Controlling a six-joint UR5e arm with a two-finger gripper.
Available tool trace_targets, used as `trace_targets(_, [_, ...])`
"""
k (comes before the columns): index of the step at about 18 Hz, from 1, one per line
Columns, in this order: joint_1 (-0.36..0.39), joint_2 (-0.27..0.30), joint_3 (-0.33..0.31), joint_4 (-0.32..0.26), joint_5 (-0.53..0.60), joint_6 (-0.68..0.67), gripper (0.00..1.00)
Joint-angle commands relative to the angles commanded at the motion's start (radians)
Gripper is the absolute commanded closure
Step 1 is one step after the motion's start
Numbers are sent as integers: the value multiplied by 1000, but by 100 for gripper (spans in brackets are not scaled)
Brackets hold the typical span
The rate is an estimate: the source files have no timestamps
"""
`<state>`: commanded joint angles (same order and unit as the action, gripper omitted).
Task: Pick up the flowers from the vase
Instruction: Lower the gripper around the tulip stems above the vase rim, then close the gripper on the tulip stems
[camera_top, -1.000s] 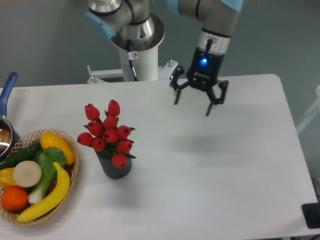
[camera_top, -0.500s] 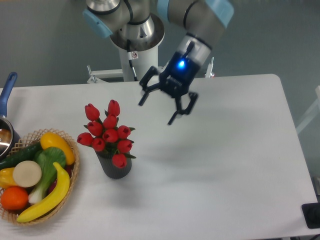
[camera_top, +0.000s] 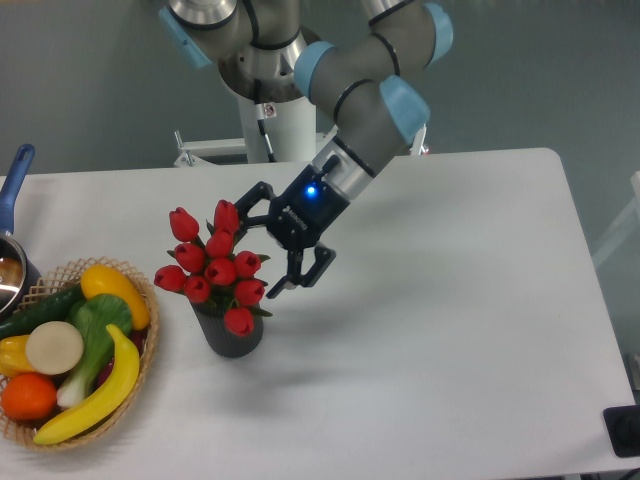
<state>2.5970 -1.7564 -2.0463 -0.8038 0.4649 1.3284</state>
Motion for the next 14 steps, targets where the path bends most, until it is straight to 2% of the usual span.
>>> trace_targets(4, [-12, -3, 2, 0, -6, 2, 2])
trace_targets(8, [-9, -5, 8, 0, -3, 0, 95])
trace_targets(9, [-8, -3, 8, 0, 3, 0, 100])
trace_targets(12, [8, 5, 12, -2, 3, -12, 100])
trace_targets(14, [9, 12, 34, -2, 1, -70, 100])
